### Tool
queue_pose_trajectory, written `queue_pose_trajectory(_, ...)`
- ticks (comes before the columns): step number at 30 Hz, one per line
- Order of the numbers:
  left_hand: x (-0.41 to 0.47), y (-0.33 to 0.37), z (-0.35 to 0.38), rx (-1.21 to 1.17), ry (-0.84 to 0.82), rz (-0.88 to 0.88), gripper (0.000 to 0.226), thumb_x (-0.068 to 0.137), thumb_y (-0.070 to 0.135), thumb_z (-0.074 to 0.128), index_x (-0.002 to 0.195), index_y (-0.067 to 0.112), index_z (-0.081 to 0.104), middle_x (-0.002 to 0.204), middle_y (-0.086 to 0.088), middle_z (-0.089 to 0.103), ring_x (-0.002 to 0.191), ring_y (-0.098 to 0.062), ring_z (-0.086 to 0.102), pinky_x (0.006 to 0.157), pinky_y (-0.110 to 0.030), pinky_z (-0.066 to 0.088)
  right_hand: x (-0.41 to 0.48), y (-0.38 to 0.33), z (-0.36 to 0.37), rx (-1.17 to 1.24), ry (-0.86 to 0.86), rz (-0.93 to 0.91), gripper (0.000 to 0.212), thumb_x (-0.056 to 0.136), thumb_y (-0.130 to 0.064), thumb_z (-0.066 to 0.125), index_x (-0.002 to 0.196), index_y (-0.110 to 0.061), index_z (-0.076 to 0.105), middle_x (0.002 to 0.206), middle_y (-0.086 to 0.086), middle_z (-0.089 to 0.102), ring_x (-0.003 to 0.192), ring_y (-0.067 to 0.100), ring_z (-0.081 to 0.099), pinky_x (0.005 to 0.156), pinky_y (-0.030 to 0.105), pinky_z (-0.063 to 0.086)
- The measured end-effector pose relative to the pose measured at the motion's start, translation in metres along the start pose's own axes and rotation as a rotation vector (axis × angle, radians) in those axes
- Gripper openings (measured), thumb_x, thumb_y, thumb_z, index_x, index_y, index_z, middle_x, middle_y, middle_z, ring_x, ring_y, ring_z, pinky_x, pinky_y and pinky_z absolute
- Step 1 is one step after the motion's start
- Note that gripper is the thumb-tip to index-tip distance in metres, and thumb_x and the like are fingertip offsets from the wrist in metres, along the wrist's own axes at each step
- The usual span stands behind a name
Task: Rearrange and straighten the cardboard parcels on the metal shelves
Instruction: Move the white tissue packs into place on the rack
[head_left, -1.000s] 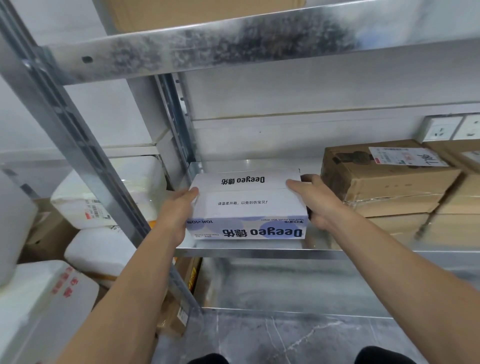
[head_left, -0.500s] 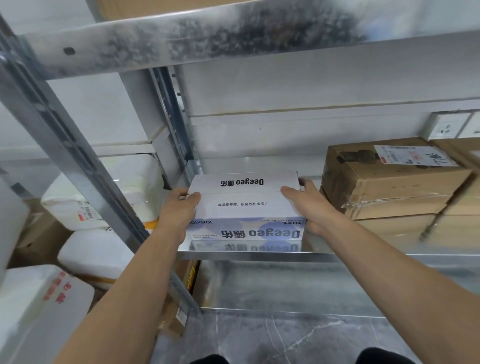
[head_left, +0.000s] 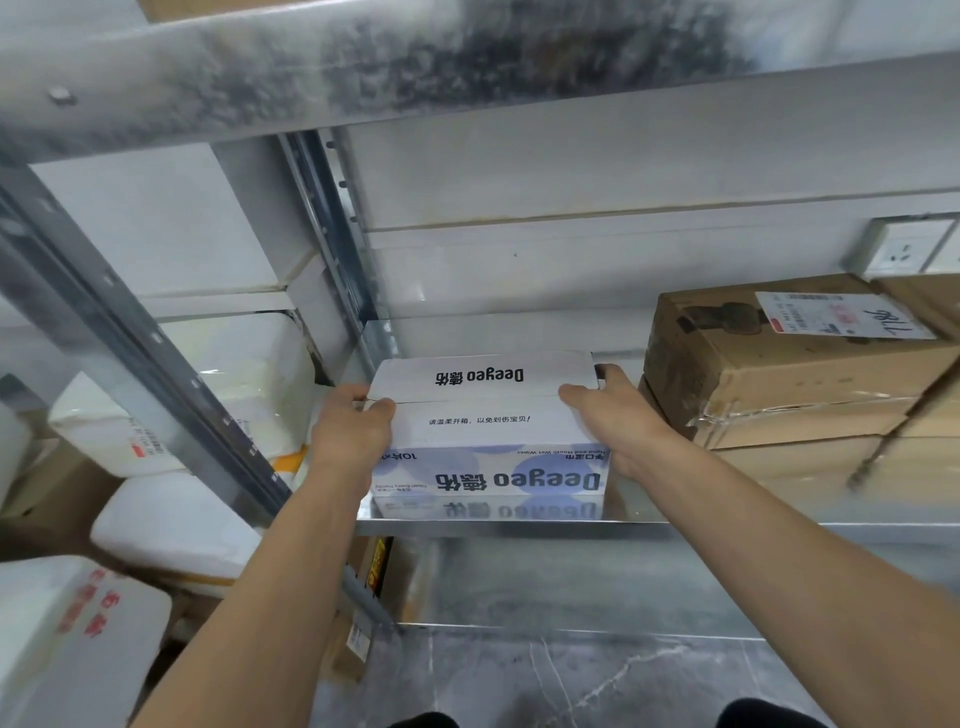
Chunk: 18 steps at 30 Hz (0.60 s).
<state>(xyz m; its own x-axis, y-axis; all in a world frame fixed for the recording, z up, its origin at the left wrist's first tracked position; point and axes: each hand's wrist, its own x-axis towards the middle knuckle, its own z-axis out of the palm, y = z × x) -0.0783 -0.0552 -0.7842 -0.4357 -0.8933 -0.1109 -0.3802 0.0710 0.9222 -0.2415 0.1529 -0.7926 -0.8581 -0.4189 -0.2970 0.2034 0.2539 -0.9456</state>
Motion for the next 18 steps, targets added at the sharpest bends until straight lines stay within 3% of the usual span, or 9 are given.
queue_pose_trajectory(5, -0.001, 0.000, 0.000, 0.008, 0.006, 0.002, 0.019, 0.096, 0.025, 0.060, 0.114, 0.023, 0.055, 0.112, -0.007, 0.063, 0.084, -0.021, 0.061, 0.061, -0.032, 0.053, 0.002, 0.001, 0.000, -0.037, 0.007, -0.012, 0.050, 0.087, -0.033, 0.067, 0.131, -0.024, 0.044, 0.118, 0.005, 0.066, 0.109, 0.033, 0.066, 0.101, 0.054, 0.053)
queue_pose_trajectory(8, -0.004, 0.001, 0.000, 0.011, 0.017, -0.007, 0.021, 0.096, 0.030, 0.061, 0.115, 0.024, 0.055, 0.114, -0.008, 0.064, 0.094, -0.027, 0.062, 0.071, -0.037, 0.055, 0.001, -0.001, -0.002, -0.040, -0.020, -0.026, 0.076, 0.092, -0.029, 0.063, 0.157, -0.033, 0.023, 0.132, 0.006, 0.062, 0.113, 0.033, 0.065, 0.104, 0.053, 0.051)
queue_pose_trajectory(10, -0.007, 0.004, -0.003, -0.035, 0.002, -0.035, 0.022, 0.097, 0.032, 0.061, 0.117, 0.023, 0.055, 0.112, -0.007, 0.063, 0.092, -0.026, 0.061, 0.064, -0.033, 0.051, -0.002, -0.005, -0.004, -0.092, -0.049, -0.061, 0.085, 0.096, -0.025, 0.059, 0.161, -0.041, 0.006, 0.156, 0.008, 0.042, 0.129, 0.033, 0.056, 0.112, 0.048, 0.045)
queue_pose_trajectory(12, -0.013, 0.006, -0.005, -0.103, -0.030, -0.085, 0.024, 0.098, 0.034, 0.061, 0.116, 0.018, 0.056, 0.107, -0.007, 0.065, 0.085, -0.022, 0.062, 0.060, -0.031, 0.050, -0.003, -0.009, -0.005, -0.133, -0.063, -0.115, 0.085, 0.101, -0.018, 0.055, 0.162, -0.041, 0.001, 0.170, 0.000, 0.012, 0.149, 0.029, 0.033, 0.117, 0.042, 0.035)
queue_pose_trajectory(14, -0.020, 0.003, -0.007, -0.144, -0.033, -0.134, 0.028, 0.093, 0.042, 0.062, 0.105, 0.017, 0.061, 0.102, -0.007, 0.070, 0.085, -0.025, 0.067, 0.072, -0.042, 0.059, -0.004, -0.010, -0.006, -0.158, -0.092, -0.144, 0.084, 0.102, -0.014, 0.053, 0.163, -0.038, 0.001, 0.172, -0.004, 0.000, 0.156, 0.022, 0.019, 0.117, 0.036, 0.031)
queue_pose_trajectory(16, -0.029, -0.002, -0.008, -0.188, -0.015, -0.166, 0.030, 0.087, 0.048, 0.063, 0.098, 0.020, 0.061, 0.100, -0.008, 0.071, 0.090, -0.030, 0.070, 0.083, -0.053, 0.060, -0.005, -0.010, -0.008, -0.175, -0.105, -0.146, 0.083, 0.101, -0.015, 0.054, 0.164, -0.033, 0.003, 0.173, -0.002, 0.003, 0.157, 0.021, 0.013, 0.125, 0.040, 0.022)
queue_pose_trajectory(18, -0.036, -0.007, -0.007, -0.223, 0.001, -0.164, 0.031, 0.092, 0.045, 0.063, 0.102, 0.016, 0.057, 0.099, -0.007, 0.067, 0.088, -0.027, 0.067, 0.078, -0.046, 0.059, -0.008, -0.012, -0.010, -0.174, -0.106, -0.128, 0.079, 0.101, -0.016, 0.054, 0.164, -0.029, 0.008, 0.171, -0.001, 0.013, 0.156, 0.023, 0.020, 0.125, 0.043, 0.023)
